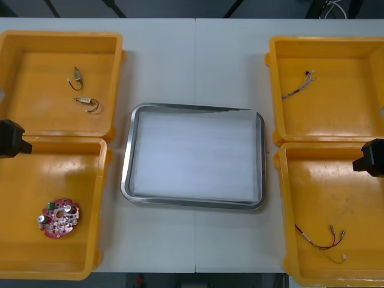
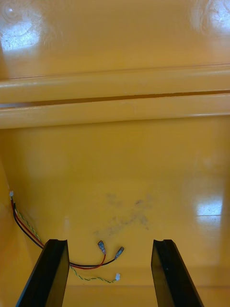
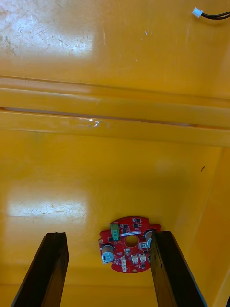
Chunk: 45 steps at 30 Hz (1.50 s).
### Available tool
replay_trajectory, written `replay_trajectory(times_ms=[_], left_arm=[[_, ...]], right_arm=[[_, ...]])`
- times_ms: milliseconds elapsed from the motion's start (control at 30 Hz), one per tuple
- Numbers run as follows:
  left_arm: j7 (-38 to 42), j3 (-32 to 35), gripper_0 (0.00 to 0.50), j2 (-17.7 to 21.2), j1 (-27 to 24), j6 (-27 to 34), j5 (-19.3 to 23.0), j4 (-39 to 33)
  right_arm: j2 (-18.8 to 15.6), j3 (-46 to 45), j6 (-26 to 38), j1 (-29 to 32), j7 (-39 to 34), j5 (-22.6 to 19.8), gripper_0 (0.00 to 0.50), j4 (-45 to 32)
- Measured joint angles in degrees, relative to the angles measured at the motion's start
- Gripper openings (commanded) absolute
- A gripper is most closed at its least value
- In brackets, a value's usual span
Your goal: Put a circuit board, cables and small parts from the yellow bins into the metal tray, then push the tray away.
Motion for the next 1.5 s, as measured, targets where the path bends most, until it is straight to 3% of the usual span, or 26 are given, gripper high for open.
replay_trajectory(times_ms=[1500], left_arm=[[0.0,0.0,0.5,0.0,0.0,0.0,0.0,0.0]], right_arm=[[0.0,0.0,0.0,0.0,0.0,0.0,0.5,0.0]])
